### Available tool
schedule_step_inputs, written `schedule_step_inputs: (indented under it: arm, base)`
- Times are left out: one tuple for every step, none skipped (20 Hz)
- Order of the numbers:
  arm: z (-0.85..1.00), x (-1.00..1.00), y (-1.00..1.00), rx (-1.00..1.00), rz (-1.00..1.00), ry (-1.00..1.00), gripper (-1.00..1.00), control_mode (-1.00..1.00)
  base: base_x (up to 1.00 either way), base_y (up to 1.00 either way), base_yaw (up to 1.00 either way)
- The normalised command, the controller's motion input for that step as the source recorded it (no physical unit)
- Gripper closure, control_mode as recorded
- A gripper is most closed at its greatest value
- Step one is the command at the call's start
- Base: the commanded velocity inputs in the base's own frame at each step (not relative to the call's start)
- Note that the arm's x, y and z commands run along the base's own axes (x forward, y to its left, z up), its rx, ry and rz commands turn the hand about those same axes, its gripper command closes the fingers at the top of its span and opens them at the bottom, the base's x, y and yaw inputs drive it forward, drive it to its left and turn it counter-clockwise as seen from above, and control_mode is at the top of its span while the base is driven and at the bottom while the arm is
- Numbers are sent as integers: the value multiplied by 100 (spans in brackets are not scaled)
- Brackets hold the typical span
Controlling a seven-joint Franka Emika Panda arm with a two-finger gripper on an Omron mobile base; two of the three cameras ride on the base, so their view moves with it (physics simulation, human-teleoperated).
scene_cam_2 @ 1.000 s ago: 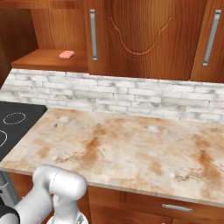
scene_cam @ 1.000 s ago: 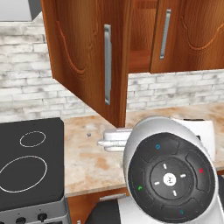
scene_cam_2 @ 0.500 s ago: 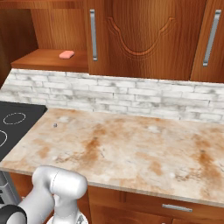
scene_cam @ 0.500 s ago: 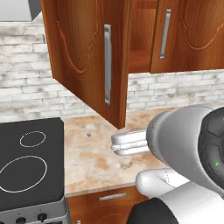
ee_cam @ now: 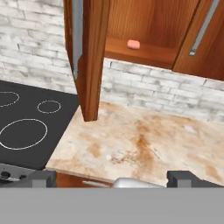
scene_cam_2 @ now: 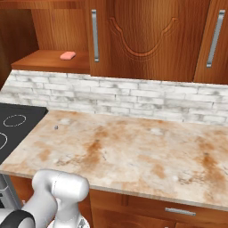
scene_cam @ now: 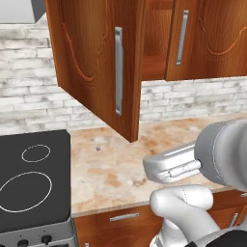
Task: Pick the bar soap and dish brush from the cabinet and place them on the counter.
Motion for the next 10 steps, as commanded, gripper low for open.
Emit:
schedule_step_inputs:
  arm:
    - [6,0,-26,3,11,1,-100,-100]
    - [6,0,-27,3,10,2,-100,-100]
    - [5,0,-28,4,9,3,-100,-100]
    - [6,0,-29,5,8,5,-100,-100]
    - [5,0,-30,6,7,6,-100,-100]
    - [4,1,-31,7,6,7,-100,-100]
    - [1,2,-34,8,4,8,-100,-100]
    - [0,3,-37,9,3,10,-100,-100]
    - [0,5,-37,10,2,10,-100,-100]
    - [0,6,-29,11,5,12,-100,-100]
  base:
    - [0,0,0]
    - [0,0,0]
    - [0,0,0]
    - [0,0,0]
    - [0,0,0]
    - [0,0,0]
    - [0,0,0]
    - [0,0,0]
    - [0,0,0]
    - [0,0,0]
